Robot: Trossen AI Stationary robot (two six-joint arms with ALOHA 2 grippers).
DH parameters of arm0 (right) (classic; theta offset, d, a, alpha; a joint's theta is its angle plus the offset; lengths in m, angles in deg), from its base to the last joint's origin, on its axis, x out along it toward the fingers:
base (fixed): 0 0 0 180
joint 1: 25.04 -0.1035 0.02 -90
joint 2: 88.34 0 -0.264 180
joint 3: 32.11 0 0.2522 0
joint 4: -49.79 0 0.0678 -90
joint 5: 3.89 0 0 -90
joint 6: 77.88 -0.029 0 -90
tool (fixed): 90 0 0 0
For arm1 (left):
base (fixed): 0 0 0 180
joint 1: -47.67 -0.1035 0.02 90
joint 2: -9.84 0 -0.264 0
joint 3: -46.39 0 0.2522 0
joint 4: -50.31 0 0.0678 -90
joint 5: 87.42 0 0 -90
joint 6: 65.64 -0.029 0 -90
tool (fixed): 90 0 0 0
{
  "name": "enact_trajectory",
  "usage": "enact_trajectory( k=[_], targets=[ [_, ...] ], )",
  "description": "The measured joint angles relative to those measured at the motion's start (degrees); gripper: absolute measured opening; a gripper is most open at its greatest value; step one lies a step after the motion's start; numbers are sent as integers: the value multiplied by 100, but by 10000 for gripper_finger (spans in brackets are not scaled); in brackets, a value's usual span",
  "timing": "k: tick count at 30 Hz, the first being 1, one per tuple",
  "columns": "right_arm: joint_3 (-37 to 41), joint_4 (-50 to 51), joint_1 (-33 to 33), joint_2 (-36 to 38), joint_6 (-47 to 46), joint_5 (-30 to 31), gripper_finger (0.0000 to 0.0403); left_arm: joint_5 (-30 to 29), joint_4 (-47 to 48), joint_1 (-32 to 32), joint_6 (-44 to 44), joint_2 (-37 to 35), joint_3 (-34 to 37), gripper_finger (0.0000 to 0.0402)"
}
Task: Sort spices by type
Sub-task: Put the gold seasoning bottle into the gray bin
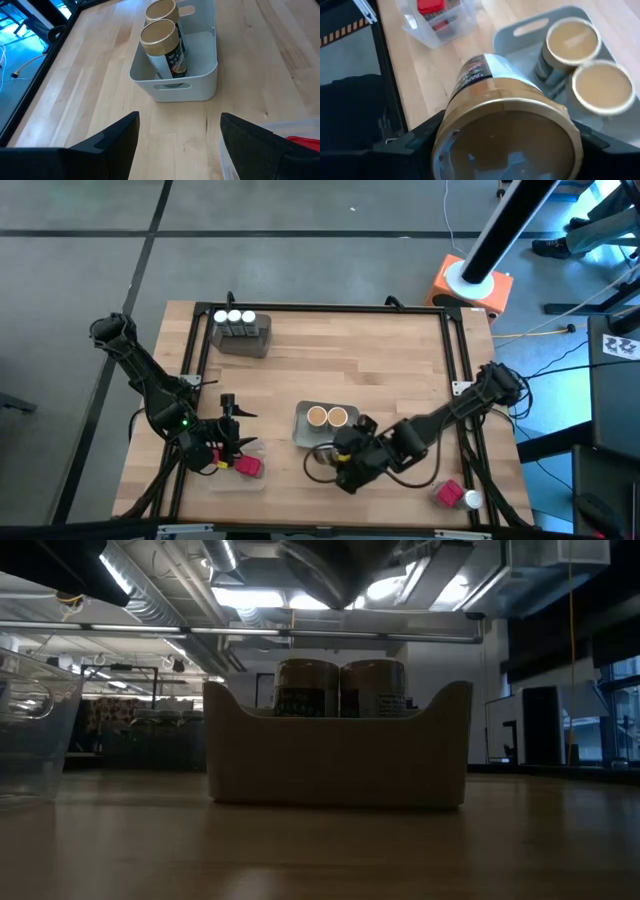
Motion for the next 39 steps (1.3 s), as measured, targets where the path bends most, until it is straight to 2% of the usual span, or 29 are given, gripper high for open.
enact_trajectory(
  k=[4, 8, 13, 39],
  targets=[
    [-478, 285, 169, -224, 341, -122, 282, 0, 0, 0, -2, 0, 1, 262],
    [-857, 1036, 324, -438, 360, -220, 282, 0, 1, 0, -10, 0, -1, 262],
    [-946, 1755, 473, -529, 272, -398, 282, 0, 2, 0, -13, 0, 1, 262],
    [-914, 2193, 532, -1303, 290, -437, 282, -2, 2, -4, 4, 0, 3, 262]
  ],
)
